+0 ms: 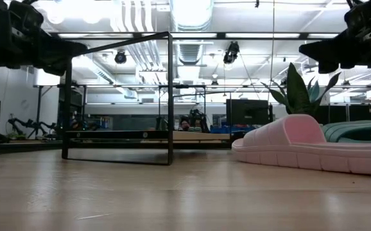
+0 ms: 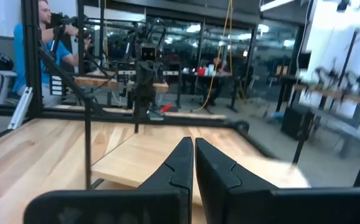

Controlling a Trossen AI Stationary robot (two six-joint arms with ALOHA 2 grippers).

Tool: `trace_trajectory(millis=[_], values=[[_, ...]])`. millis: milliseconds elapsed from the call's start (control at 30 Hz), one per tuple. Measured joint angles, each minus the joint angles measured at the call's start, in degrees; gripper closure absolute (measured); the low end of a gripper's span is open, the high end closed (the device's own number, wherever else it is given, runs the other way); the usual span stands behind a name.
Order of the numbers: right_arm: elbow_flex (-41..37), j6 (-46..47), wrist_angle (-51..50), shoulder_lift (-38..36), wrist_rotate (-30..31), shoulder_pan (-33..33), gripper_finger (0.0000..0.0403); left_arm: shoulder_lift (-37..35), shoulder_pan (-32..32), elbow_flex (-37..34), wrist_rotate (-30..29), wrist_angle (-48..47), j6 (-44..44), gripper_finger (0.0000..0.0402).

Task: Pick and place slides into the shelf
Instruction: Put the bottom pink slide on the shelf

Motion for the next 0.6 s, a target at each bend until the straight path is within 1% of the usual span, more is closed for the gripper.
trace_trajectory(millis=[133,200,300,367,467,533,600], values=[[0.0,-2.7,1.2,0.0,0.0,0.0,0.0394,0.1,0.0,0.0,0.0,2.0,0.8,0.0400],[0.0,-4.8,1.7,0.0,0.8,0.0,0.0394,0.0,0.0,0.0,-0.1,3.4,3.7,0.0400],[0.0,-6.9,2.5,0.0,6.2,0.0,0.0393,0.0,0.0,0.0,-0.2,5.0,7.5,0.0400],[0.1,-7.9,2.2,0.1,8.5,0.0,0.0385,0.1,0.0,0.0,-0.8,7.1,7.9,0.0399],[1.5,-7.3,2.3,1.3,8.6,0.1,0.0353,0.6,0.0,0.0,-1.7,10.5,8.0,0.0384],[3.0,-6.8,1.8,2.9,8.6,0.2,0.0321,1.5,0.0,0.2,-1.8,12.3,8.2,0.0360],[4.7,-7.1,0.5,5.0,8.6,0.2,0.0284,2.6,0.0,0.6,-1.8,11.6,8.7,0.0326]])
